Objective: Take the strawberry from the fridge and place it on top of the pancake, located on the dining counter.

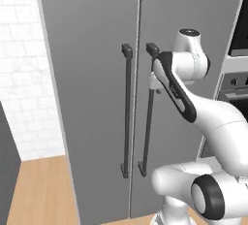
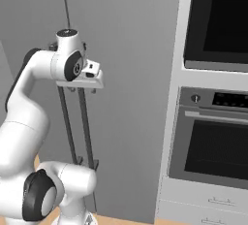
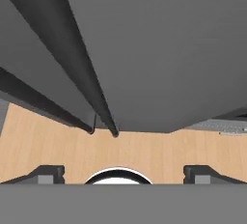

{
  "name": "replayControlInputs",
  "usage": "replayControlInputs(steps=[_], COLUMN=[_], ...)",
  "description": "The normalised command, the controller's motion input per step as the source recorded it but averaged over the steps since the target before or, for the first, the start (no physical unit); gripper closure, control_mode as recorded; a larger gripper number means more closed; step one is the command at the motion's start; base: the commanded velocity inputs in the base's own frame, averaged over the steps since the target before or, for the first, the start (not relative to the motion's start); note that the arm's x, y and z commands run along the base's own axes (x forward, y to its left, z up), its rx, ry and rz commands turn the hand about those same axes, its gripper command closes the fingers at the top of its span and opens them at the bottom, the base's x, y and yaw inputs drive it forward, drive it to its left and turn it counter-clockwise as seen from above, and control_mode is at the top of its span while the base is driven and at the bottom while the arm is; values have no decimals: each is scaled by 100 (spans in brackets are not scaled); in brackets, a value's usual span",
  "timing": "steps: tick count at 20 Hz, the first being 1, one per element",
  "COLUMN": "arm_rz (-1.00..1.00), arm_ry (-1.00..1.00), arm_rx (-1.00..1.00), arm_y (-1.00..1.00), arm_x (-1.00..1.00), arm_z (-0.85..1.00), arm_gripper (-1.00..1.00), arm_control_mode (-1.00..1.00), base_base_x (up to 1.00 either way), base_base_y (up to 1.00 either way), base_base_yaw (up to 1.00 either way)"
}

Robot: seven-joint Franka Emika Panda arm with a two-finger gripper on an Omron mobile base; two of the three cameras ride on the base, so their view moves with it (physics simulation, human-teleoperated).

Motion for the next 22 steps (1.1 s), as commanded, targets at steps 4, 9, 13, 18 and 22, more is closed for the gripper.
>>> replayControlInputs(steps=[4,9,13,18,22], arm_rz=[0,0,0,0,0], arm_ry=[0,0,0,0,0], arm_rx=[0,0,0,0,0], arm_y=[0,0,0,0,0], arm_x=[0,0,0,0,0], arm_z=[0,0,0,0,0], arm_gripper=[-100,-100,-100,-100,-100], arm_control_mode=[100,100,100,100,100], base_base_x=[0,-1,-17,-61,-26], base_base_y=[62,26,0,-1,0], base_base_yaw=[-8,-2,0,-3,-1])
